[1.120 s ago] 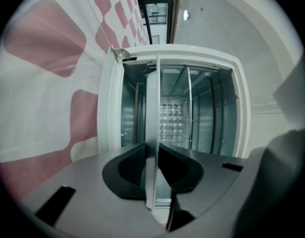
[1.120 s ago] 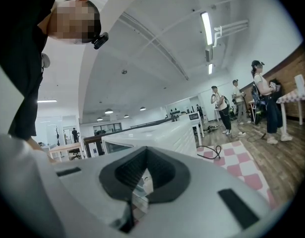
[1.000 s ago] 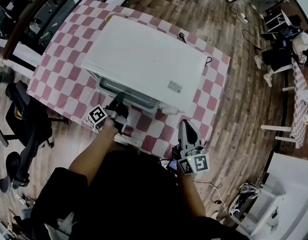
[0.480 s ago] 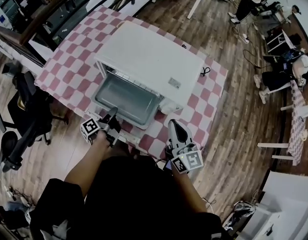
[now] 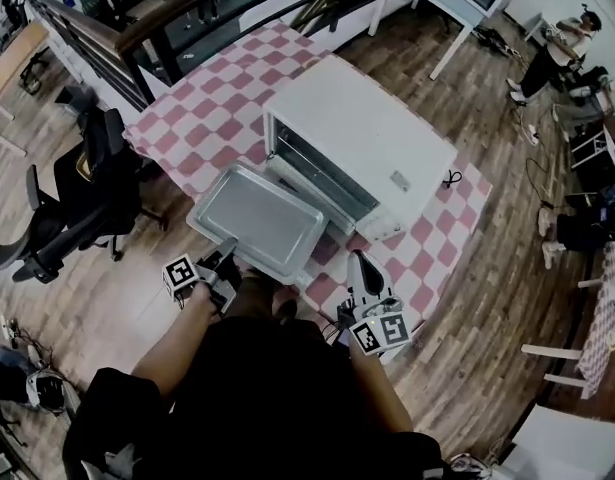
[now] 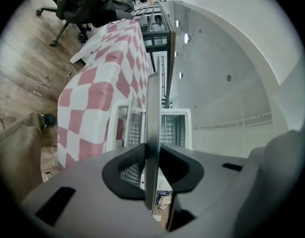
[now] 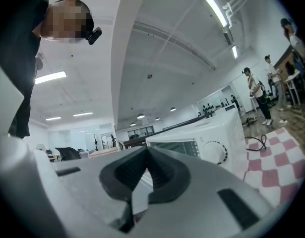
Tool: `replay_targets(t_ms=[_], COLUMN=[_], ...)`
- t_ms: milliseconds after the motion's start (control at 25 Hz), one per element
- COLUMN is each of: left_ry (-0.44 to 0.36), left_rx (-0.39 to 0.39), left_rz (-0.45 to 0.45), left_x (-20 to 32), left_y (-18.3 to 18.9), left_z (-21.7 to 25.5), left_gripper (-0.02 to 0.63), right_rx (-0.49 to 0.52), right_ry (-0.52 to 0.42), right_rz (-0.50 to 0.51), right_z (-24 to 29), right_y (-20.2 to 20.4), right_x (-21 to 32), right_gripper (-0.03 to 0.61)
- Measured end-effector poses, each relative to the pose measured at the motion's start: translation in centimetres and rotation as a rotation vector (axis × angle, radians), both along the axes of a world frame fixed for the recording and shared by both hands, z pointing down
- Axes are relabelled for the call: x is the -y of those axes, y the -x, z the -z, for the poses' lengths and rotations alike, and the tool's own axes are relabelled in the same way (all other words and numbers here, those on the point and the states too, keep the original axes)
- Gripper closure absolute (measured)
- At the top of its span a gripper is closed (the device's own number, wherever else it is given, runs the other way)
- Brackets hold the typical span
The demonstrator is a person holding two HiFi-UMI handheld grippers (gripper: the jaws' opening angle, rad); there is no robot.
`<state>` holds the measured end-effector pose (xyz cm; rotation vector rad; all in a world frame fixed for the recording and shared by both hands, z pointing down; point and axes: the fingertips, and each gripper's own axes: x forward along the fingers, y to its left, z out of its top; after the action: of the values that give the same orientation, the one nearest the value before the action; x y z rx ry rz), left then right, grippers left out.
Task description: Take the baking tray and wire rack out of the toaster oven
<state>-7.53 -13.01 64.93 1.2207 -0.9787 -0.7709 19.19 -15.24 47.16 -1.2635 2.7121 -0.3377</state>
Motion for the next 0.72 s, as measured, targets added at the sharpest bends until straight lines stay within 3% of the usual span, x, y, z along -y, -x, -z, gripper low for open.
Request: replay_targets(t_ms=[400,720], left_ry=[-0.049,-0.063], left_rx=[0.038,0.089], left_rz=[0.233,0.242], left_x=[-0.7,6.8], left_y=[13.8,23.9], left_z=[3.2,3.4], left_gripper=[0.542,0.541], right_rx=[0.029,-0.001], right_ry=[-0.003,0.039], right_rz=[0.108,0.072], right_z=[0.4,-0.5], right_y=[6.2,9.4], right_x=[0.9,2.5], right_gripper=[0.575,0.575])
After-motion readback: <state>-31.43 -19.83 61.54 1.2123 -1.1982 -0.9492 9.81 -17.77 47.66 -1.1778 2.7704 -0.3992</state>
